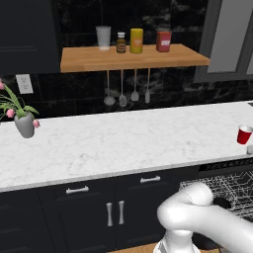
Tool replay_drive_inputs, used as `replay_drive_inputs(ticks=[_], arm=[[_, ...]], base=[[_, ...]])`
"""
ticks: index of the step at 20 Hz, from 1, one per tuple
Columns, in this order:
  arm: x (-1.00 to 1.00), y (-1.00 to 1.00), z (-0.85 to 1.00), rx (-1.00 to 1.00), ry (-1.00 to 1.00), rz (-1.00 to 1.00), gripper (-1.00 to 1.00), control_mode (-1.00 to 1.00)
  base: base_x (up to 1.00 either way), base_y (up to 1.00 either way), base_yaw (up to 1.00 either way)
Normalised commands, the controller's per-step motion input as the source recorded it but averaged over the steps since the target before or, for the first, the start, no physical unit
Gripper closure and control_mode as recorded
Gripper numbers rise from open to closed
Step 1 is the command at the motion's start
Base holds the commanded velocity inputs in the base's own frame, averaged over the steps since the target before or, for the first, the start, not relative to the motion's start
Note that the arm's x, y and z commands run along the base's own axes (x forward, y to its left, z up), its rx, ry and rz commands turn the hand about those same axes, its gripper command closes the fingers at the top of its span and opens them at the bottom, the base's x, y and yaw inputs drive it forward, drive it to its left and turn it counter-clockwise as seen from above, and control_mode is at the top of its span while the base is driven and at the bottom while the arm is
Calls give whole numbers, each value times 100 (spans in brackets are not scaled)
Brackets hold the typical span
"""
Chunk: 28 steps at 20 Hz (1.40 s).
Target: Pick up the cup and bowl from the counter, place them in the dishwasher, and close the dishwasher door.
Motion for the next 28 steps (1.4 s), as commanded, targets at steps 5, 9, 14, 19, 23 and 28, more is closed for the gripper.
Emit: replay_drive_inputs(ticks=[5, 9, 14, 19, 23, 28], arm=[[25, -1, 100, 2, -4, 1, -100, -100], [39, 0, 74, -10, 0, 5, -100, -100], [51, 2, 20, -12, 3, 4, -100, -100], [94, -1, -7, -3, 9, 0, -100, -100], [100, 0, 2, -4, 25, 0, -100, -100], [88, 0, 19, 0, 59, 0, -100, -100]], base=[[0, 0, 0], [0, 0, 0], [0, 0, 0], [0, 0, 0], [0, 0, 0], [0, 0, 0]])
